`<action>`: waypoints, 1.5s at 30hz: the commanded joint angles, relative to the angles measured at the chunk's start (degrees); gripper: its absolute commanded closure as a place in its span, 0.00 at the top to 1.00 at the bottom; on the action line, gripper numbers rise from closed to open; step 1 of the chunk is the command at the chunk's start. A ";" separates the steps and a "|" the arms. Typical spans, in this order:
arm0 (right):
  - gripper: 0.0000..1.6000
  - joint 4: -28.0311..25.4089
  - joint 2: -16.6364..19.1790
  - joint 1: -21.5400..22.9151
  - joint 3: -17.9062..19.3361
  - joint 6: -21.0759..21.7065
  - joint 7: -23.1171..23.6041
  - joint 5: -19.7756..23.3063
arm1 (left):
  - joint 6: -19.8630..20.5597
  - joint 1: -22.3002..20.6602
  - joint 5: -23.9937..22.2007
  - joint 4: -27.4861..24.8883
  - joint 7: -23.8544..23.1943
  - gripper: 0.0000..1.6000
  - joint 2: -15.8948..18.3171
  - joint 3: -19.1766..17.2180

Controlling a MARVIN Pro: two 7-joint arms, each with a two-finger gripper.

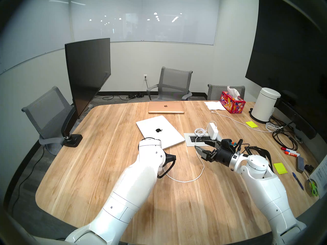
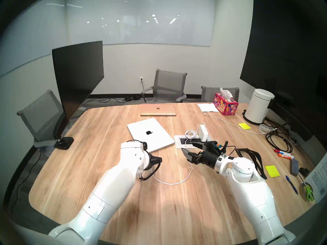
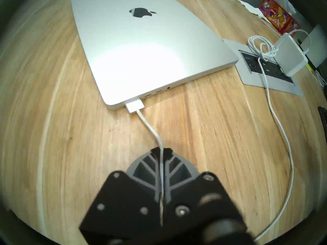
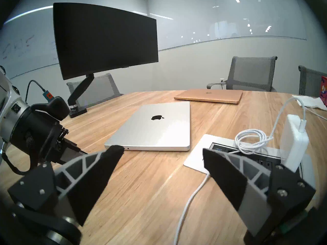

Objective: Unplug the charging cable from the port of the MacBook and lay it on the desk

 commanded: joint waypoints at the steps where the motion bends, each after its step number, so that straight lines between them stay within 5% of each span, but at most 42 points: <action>1: 1.00 -0.79 0.14 0.51 0.31 0.06 -0.05 0.09 | -0.13 -0.02 0.54 -3.14 5.95 0.00 0.69 -0.22; 45: 1.00 -0.81 0.13 0.50 0.32 0.08 -0.05 0.08 | -0.13 2.17 -5.39 -13.49 6.03 0.00 9.19 -1.36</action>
